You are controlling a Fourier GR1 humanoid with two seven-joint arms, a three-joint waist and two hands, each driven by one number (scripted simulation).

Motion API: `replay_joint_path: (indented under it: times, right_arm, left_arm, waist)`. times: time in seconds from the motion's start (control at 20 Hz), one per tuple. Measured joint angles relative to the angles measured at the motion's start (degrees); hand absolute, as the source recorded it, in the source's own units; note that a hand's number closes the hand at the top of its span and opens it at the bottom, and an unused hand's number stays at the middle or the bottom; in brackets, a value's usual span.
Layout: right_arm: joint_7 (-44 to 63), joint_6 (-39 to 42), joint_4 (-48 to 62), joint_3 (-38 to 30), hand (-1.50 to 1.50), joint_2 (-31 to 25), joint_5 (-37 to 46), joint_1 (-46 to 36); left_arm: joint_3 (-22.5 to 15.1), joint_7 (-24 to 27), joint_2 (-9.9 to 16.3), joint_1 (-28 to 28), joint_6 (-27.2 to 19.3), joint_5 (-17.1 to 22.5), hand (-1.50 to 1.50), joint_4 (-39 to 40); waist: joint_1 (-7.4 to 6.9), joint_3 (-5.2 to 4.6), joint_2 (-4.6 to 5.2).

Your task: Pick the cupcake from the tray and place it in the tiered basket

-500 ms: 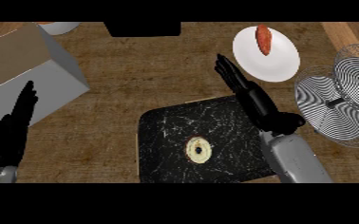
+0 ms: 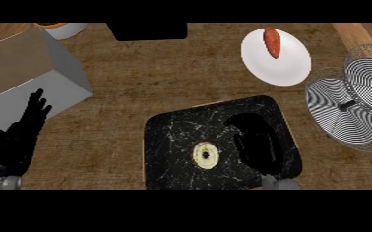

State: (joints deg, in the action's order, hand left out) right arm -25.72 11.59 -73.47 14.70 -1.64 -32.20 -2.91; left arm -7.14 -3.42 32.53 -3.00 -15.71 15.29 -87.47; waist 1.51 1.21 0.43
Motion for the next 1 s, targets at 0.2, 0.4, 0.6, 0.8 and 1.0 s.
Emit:
replay_joint_path:
  times: [0.2,0.4,0.6,0.8,1.0]
  right_arm:
    - [-2.13,-10.55,0.55,2.22,-1.5,-1.31,9.2,3.17]
    - [3.1,-18.69,0.16,5.95,-1.5,-7.98,20.64,3.09]
    - [11.38,-21.65,-2.56,9.85,-1.5,-13.77,28.72,1.16]
    - [25.37,-17.26,-8.1,13.8,-1.5,-18.59,31.13,-2.13]
    - [40.66,-13.14,-16.41,14.85,-1.5,-21.23,30.68,-6.48]
  left_arm:
    - [0.39,0.54,0.11,-0.79,2.42,1.64,0.0,-0.2]
    - [0.5,0.4,0.37,-1.16,3.68,2.4,0.0,-0.6]
    - [0.18,-1.08,0.06,-2.3,4.9,3.32,0.0,2.05]
    - [0.01,-1.67,-0.42,-2.65,5.92,3.72,0.0,4.8]
    - [0.45,-2.04,-1.06,-0.94,6.92,3.74,0.0,7.64]
  waist:
    - [-0.28,-0.49,-0.94]
    - [-0.68,-1.08,-1.52]
    - [-1.13,-1.54,-1.53]
    - [-1.32,-1.63,-1.12]
    - [-1.16,-1.47,-0.77]
